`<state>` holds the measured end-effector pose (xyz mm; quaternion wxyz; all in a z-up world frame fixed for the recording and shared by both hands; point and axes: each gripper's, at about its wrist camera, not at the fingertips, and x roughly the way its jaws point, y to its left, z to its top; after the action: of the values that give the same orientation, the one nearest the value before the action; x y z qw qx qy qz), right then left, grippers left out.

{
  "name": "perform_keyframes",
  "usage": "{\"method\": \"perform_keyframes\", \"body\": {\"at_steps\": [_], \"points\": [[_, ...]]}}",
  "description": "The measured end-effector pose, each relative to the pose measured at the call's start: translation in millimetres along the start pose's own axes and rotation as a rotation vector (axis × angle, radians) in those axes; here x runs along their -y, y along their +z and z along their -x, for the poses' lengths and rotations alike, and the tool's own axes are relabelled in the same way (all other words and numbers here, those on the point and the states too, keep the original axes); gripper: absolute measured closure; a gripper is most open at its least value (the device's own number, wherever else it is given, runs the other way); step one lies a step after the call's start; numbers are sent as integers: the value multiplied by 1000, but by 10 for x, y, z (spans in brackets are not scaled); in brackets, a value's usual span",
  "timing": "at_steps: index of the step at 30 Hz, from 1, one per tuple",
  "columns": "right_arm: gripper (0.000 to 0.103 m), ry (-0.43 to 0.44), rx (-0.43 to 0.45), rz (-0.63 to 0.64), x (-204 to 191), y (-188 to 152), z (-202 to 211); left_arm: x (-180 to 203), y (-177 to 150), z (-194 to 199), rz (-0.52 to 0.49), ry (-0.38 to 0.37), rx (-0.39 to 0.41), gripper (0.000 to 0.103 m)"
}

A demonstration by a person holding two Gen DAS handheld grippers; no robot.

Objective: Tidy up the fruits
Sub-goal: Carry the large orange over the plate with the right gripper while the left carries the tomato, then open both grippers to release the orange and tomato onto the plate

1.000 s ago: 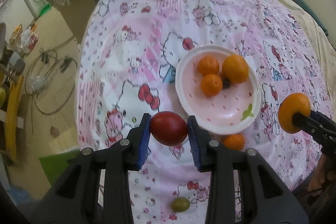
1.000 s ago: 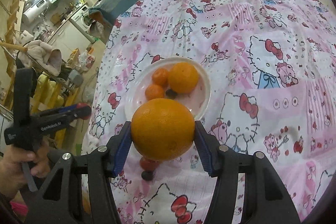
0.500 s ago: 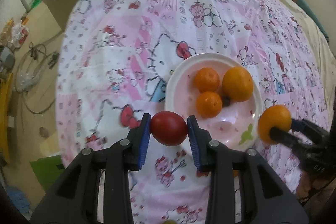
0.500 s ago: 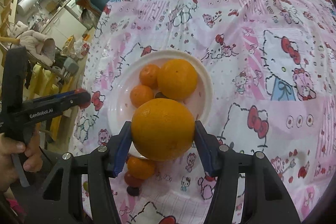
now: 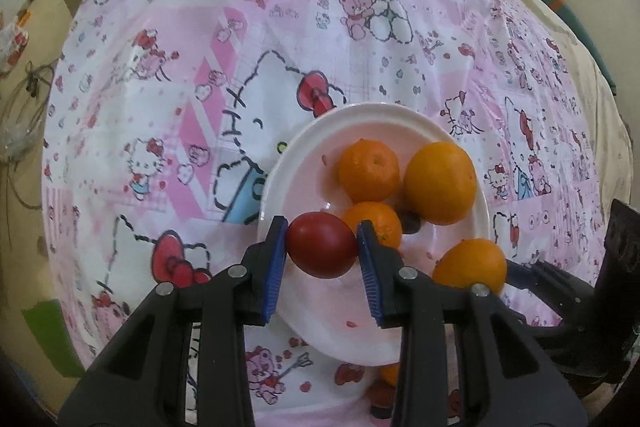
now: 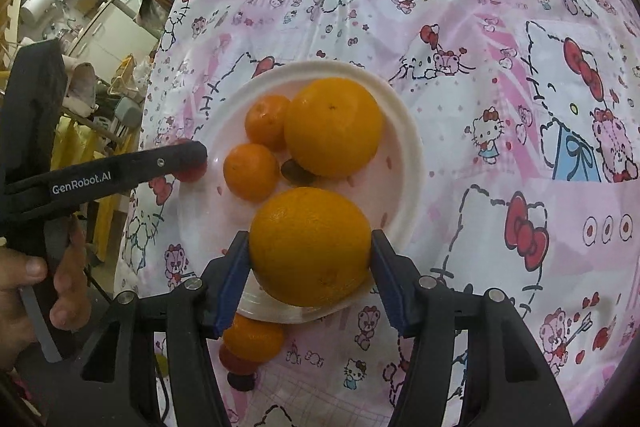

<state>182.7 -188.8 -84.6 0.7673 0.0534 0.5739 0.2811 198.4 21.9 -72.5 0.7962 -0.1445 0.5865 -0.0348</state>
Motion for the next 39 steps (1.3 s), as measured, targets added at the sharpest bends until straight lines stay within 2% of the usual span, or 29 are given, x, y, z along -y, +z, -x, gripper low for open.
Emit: {"method": "perform_keyframes", "body": {"at_steps": [12, 16, 18, 20, 23, 24, 28, 30, 39], "points": [[39, 17, 12, -34, 64, -8, 1, -32, -22, -59, 3, 19, -17, 72], [37, 35, 16, -60, 101, -11, 6, -20, -23, -61, 6, -3, -21, 71], [31, 65, 20, -87, 137, -11, 13, -11, -26, -61, -3, -2, -21, 71], [20, 121, 38, -131, 182, -10, 44, -11, -27, -65, -6, 6, -21, 71], [19, 107, 78, -136, 195, -1, 121, -17, -26, -85, 0, 6, -28, 71], [19, 107, 82, -141, 205, 7, 138, -17, -30, -94, 0, 6, -34, 69], [19, 90, 101, -174, 284, 28, 201, 42, -61, -78, -23, -11, -33, 41], [19, 81, 107, -183, 317, 45, 228, 75, -64, -50, -36, 10, -21, 35], [19, 64, 136, -199, 373, 55, 320, 36, -46, 40, -14, 11, 3, 34]]}}
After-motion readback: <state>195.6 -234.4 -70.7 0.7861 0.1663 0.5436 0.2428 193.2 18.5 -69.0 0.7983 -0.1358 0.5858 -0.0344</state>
